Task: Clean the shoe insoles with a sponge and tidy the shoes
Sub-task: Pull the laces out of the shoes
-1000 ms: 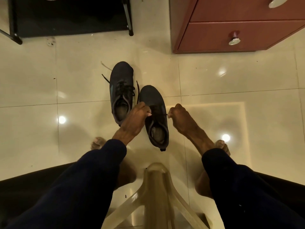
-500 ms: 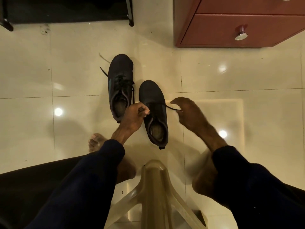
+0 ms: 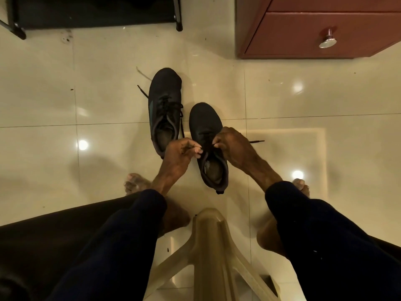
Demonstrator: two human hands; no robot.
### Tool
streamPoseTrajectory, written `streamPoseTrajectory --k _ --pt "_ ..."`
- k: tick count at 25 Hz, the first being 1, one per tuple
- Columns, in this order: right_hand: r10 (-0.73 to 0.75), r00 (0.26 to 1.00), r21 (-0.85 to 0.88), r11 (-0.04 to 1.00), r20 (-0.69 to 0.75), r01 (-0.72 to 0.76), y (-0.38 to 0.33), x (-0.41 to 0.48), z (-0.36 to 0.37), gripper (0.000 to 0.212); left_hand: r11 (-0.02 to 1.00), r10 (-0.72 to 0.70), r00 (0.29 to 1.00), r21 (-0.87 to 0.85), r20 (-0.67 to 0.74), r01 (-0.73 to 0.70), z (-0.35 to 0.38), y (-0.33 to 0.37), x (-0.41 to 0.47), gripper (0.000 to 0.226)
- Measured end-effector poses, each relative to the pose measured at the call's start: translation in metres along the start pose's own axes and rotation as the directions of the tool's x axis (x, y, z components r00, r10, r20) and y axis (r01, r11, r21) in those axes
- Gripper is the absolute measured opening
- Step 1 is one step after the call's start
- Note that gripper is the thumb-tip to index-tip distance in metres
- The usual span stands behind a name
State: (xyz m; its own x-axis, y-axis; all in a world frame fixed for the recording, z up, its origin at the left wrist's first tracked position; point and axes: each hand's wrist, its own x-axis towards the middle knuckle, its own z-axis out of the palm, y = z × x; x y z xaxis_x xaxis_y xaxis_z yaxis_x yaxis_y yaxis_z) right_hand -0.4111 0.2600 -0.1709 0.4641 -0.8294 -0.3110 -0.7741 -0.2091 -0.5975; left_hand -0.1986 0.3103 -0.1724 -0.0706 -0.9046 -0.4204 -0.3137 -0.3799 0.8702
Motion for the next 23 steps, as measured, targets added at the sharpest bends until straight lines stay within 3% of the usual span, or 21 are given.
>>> streamPoseTrajectory --k 4,5,7,9,11,13,15,16,18,23 --pt "0.176 0.979 0.043 0.983 0.105 -0.181 0.013 -0.009 -0.009 0.016 0.982 -0.069 0.996 0.171 -0.056 0.078 -0.003 0.004 0.000 0.016" --pt "0.249 0.959 0.095 0.960 0.133 -0.262 0.014 -0.012 -0.014 0.024 0.985 -0.103 0.992 0.131 -0.078 0.112 -0.003 0.005 0.001 0.020" --pt "0.371 0.923 0.290 0.877 0.101 -0.384 0.009 -0.017 -0.025 0.037 0.954 -0.249 0.965 -0.188 -0.076 0.232 0.001 0.008 0.004 0.024" --pt "0.509 0.856 0.604 0.657 0.085 -0.450 -0.003 -0.019 -0.032 0.044 0.773 -0.385 0.923 -0.548 -0.006 0.320 0.009 0.015 0.005 0.022" --pt "0.595 0.786 0.873 0.282 0.167 -0.398 -0.018 -0.017 -0.027 0.042 0.553 -0.444 0.893 -0.763 0.070 0.335 0.021 0.025 0.003 0.022" --pt "0.594 0.760 0.957 -0.062 0.262 -0.282 -0.029 -0.014 -0.018 0.034 0.442 -0.444 0.894 -0.851 0.067 0.283 0.030 0.034 0.002 0.021" --pt "0.537 0.790 0.949 -0.264 0.294 -0.174 -0.036 -0.014 -0.012 0.027 0.384 -0.435 0.900 -0.903 0.008 0.194 0.035 0.036 0.002 0.018" --pt "0.515 0.807 0.939 -0.316 0.288 -0.133 -0.037 -0.014 -0.010 0.023 0.374 -0.435 0.900 -0.914 -0.023 0.157 0.037 0.036 0.003 0.017" --pt "0.511 0.820 0.942 -0.321 0.259 -0.097 -0.038 -0.013 -0.009 0.016 0.409 -0.441 0.894 -0.904 -0.078 0.123 0.039 0.035 0.004 0.017" --pt "0.519 0.836 0.980 -0.014 0.177 -0.198 -0.032 -0.006 0.005 0.027 0.562 -0.355 0.927 -0.820 -0.120 0.109 0.043 0.025 0.007 0.025"
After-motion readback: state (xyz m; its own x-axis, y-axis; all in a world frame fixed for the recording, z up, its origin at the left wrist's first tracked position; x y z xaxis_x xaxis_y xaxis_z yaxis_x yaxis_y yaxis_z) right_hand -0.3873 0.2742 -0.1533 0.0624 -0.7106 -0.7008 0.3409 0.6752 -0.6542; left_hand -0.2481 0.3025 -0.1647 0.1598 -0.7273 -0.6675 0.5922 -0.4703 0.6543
